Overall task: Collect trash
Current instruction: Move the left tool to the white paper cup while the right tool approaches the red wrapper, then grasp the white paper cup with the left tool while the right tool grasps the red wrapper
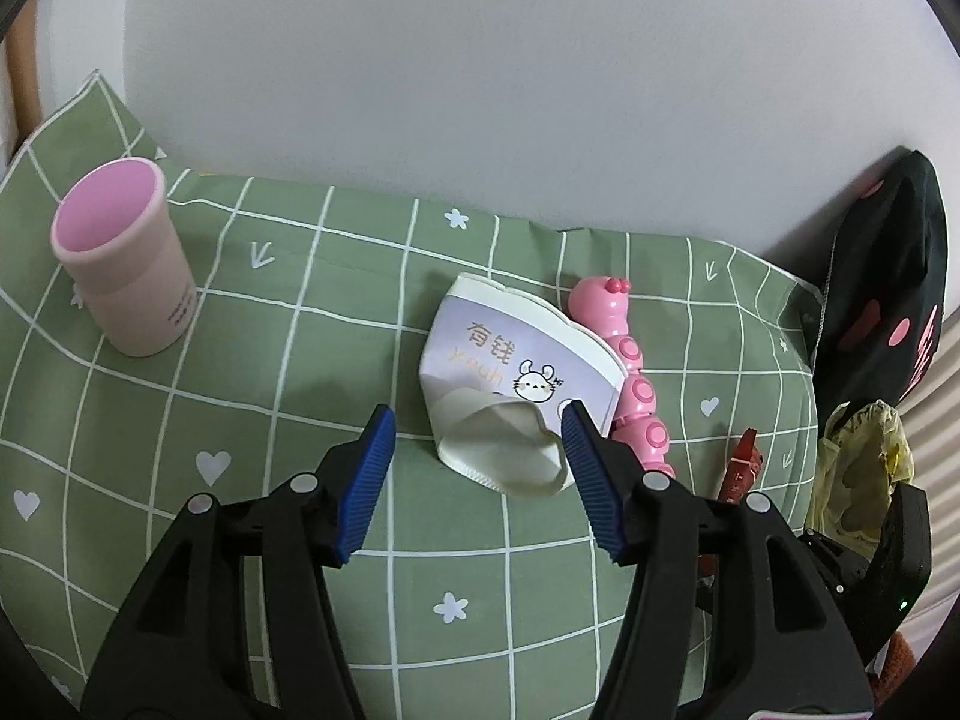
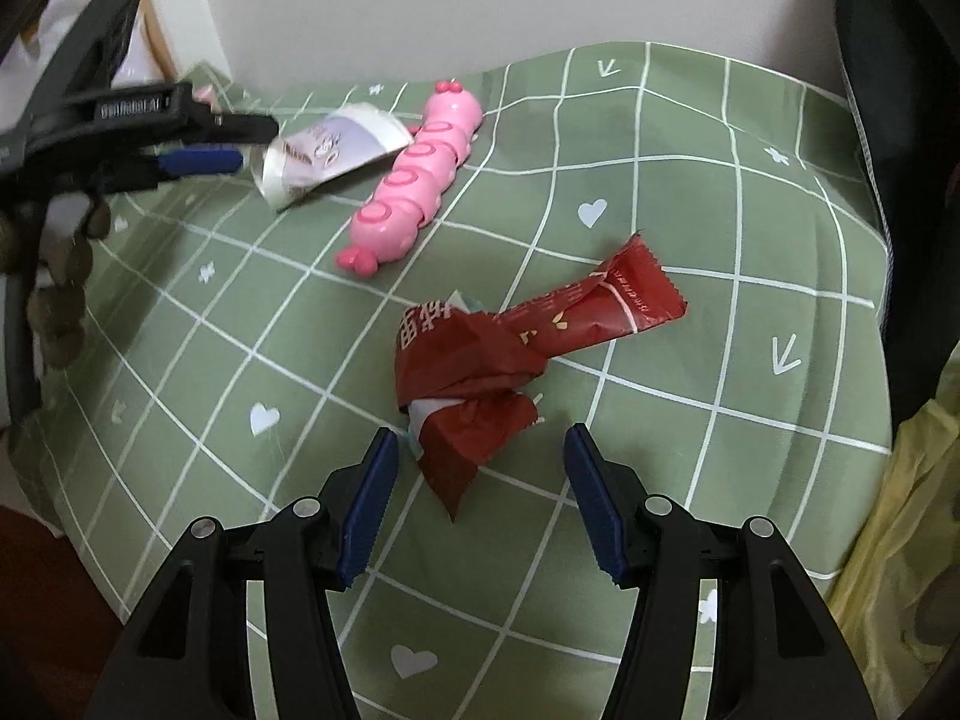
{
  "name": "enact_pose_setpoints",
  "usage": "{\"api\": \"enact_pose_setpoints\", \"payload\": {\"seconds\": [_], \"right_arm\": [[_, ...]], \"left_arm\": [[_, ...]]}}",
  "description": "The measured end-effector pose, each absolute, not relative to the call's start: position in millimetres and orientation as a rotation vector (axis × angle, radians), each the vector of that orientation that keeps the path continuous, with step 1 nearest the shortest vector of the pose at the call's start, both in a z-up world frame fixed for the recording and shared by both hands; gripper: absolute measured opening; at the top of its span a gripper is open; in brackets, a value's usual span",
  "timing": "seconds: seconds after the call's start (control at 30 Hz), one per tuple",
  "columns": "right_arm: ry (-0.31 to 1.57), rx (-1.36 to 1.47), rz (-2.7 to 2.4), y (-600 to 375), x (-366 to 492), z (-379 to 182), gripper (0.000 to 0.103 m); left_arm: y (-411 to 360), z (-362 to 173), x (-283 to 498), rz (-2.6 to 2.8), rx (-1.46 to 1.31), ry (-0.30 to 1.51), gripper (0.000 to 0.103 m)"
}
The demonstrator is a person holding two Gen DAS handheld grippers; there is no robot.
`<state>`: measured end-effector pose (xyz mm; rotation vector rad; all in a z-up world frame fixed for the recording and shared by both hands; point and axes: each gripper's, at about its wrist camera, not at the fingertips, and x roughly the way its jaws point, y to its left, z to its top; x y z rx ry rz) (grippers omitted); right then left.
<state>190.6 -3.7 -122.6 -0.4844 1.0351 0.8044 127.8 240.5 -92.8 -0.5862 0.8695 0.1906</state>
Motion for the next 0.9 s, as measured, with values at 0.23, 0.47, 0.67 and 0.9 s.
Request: {"api": "enact_pose_setpoints", "payload": {"seconds": [0.23, 0.47, 0.67, 0.9], "right_arm": [[0.907, -0.595, 0.603, -17, 185, -106, 0.052], [0.977, -0.308, 0.704, -24, 197, -90, 0.053], [0.979, -0.317, 0.663, -3, 203, -106, 0.045], [0.981, -0.224, 0.697, -13, 206, -98, 0.037]], "left_arm": [[258, -80, 101, 0.231, -0.606, 0.804, 0.055], [262, -79, 88, 0.254, -0.62, 0.774, 0.06], [250, -77, 88, 0.234, -0.573, 0.797, 0.06], [240, -72, 89, 0.204, -0.552, 0.798, 0.06]]}}
